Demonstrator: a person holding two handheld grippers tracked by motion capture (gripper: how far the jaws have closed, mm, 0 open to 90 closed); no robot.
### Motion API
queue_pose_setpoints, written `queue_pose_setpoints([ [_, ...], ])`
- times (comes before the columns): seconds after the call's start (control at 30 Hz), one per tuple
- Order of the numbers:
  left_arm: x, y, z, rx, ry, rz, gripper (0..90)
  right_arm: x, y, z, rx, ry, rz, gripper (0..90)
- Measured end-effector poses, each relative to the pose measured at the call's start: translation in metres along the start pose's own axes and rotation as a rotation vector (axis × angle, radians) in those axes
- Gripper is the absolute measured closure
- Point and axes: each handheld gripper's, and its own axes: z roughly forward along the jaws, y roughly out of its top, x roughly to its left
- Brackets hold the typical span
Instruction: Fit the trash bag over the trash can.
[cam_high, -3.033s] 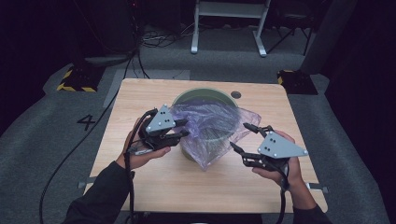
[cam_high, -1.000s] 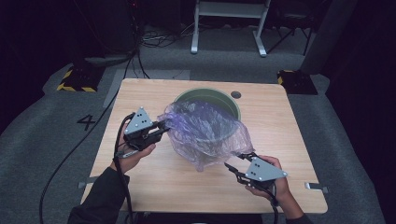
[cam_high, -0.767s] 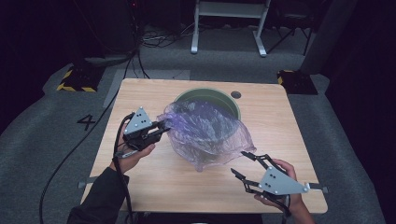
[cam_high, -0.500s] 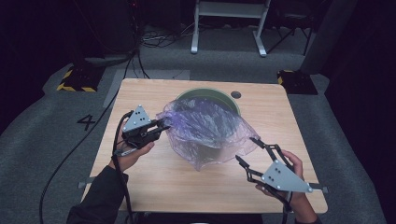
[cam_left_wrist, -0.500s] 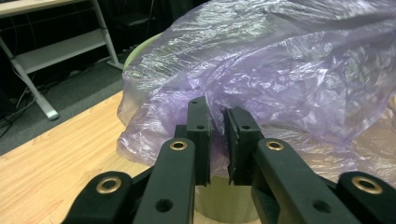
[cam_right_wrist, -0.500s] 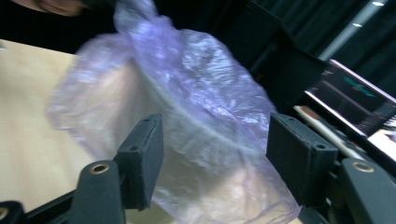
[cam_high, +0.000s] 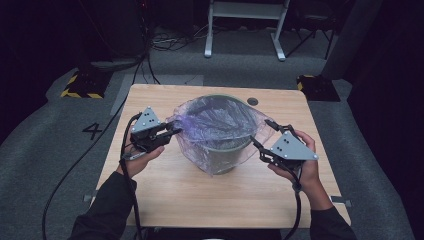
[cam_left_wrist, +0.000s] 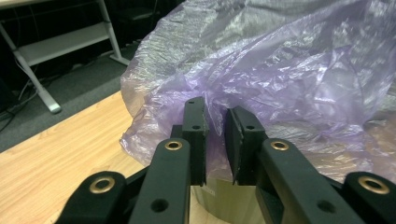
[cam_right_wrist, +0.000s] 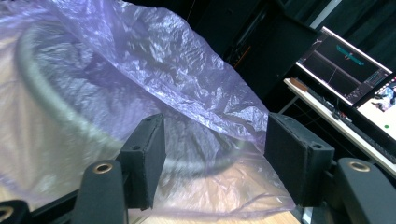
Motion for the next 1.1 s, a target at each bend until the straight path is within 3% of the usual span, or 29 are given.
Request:
queue_pose_setpoints([
  [0.13,0.007,0.000,0.001,0.002,0.009,-0.016,75.8,-0.010,0.005,0.007,0.016,-0.026,-0.001,36.1],
  [0.3,0.014,0.001,0.003,0.008,0.007,-0.027,73.9,-0.025,0.001,0.008,0.031,-0.016,0.069,35.2],
  [0.37,0.015,0.000,0.003,0.001,0.002,-0.030,72.9,-0.028,-0.005,0.009,0.053,0.011,0.113,40.9],
  [0.47,0.015,-0.001,0.002,-0.006,-0.007,-0.031,71.0,-0.022,-0.017,0.007,0.074,0.039,0.100,56.4],
  [0.53,0.014,-0.001,0.001,-0.003,-0.005,-0.025,70.5,-0.018,-0.024,0.003,0.075,0.056,0.104,60.3],
  [0.8,0.012,0.001,0.002,-0.003,-0.013,-0.017,71.6,-0.007,-0.036,-0.019,-0.002,0.073,0.157,38.1],
  [0.9,0.011,0.002,0.002,-0.010,-0.016,-0.015,70.0,-0.004,-0.036,-0.027,-0.042,0.073,0.167,34.8],
  [0.97,0.011,0.002,0.000,-0.020,-0.024,-0.011,66.8,-0.003,-0.036,-0.031,-0.057,0.061,0.173,33.5],
  [1.1,0.008,0.003,-0.008,-0.049,-0.025,-0.011,49.5,-0.005,-0.034,-0.035,-0.073,0.040,0.172,32.4],
])
